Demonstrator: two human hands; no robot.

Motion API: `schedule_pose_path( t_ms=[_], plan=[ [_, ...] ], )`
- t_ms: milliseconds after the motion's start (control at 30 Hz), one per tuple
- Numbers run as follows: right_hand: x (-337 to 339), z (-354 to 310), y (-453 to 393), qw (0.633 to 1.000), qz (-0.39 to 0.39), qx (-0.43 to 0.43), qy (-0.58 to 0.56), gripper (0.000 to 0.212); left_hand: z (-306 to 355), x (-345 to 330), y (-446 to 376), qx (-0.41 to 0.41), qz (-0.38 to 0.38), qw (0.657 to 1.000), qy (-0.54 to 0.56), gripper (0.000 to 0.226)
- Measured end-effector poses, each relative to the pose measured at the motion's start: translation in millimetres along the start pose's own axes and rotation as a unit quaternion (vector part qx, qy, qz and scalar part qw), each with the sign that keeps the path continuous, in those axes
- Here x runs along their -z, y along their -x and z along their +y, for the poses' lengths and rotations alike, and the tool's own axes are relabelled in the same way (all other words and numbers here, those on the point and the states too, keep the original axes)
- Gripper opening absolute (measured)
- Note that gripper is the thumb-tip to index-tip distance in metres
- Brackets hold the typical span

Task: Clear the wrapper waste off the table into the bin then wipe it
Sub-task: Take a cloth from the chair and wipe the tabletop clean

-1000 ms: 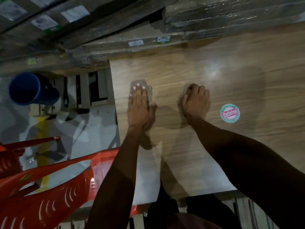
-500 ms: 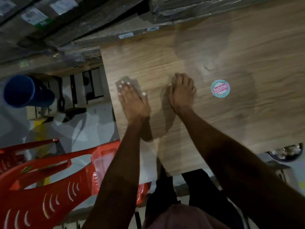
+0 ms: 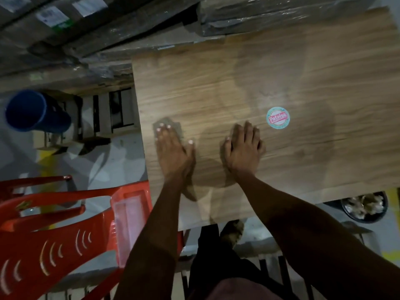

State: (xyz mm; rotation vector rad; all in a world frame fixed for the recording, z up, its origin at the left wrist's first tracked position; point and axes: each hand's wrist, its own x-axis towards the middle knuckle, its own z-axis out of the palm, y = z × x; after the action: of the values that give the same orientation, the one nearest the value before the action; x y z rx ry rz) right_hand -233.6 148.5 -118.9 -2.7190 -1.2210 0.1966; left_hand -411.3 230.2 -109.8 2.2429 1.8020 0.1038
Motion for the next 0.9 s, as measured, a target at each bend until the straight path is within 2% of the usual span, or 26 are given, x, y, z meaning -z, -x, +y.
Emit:
schedule_pose_path(
  t_ms=[67,167,233,300,367,433,533,600,700,767,833,900],
  plan=[
    [-1.3,-1.6,-0.9,1.000,-0.003,-0.007,0.000,0.061,-21.0,2.9,-8.2,0.040,0.010,0.999,-0.011,0.083],
    [-1.7,-3.7,-1.2,1.000,-0.014,-0.010,0.009,0.063,-21.3,2.8,-0.5,0.027,0.006,0.999,-0.018,0.084],
    [-2.6,-3.4,-1.8,1.000,-0.012,-0.009,0.008,0.064,-2.2,0.2,16.7,-0.020,-0.018,1.000,-0.013,0.085],
    [-3.3,-3.3,-1.9,1.000,-0.004,-0.007,0.004,0.063,14.1,-5.4,37.3,-0.110,-0.053,0.992,-0.019,0.084],
    [-4.6,-2.3,-1.6,1.000,0.003,-0.007,0.001,0.062,13.6,-7.7,42.9,-0.171,-0.051,0.984,-0.027,0.082],
    [-5.9,-1.5,-1.4,1.000,0.010,0.001,0.004,0.061,-1.2,-5.3,31.3,-0.132,-0.018,0.991,-0.023,0.080],
    [-8.0,-1.5,-2.0,1.000,0.024,-0.001,0.003,0.061,-32.8,4.3,11.3,-0.006,0.008,0.999,-0.041,0.085],
    [-8.1,-3.0,-1.7,0.999,0.033,-0.004,-0.005,0.060,-36.4,6.6,17.0,0.003,0.006,0.999,-0.041,0.087],
    [-6.6,-1.9,-1.1,0.999,0.035,-0.003,-0.019,0.061,-16.2,-2.4,56.4,-0.070,-0.018,0.997,-0.028,0.084],
    [-5.4,-2.4,-0.3,0.999,0.038,0.002,-0.026,0.061,-7.5,-12.0,85.5,-0.138,-0.054,0.988,-0.041,0.084],
    [-4.3,-2.7,1.0,0.999,0.043,0.003,-0.027,0.060,-8.4,-19.8,105.9,-0.202,-0.054,0.976,-0.064,0.084],
    [-4.6,-2.1,1.4,0.998,0.047,0.003,-0.029,0.059,-16.6,-19.4,112.5,-0.189,-0.044,0.979,-0.056,0.080]
  ],
)
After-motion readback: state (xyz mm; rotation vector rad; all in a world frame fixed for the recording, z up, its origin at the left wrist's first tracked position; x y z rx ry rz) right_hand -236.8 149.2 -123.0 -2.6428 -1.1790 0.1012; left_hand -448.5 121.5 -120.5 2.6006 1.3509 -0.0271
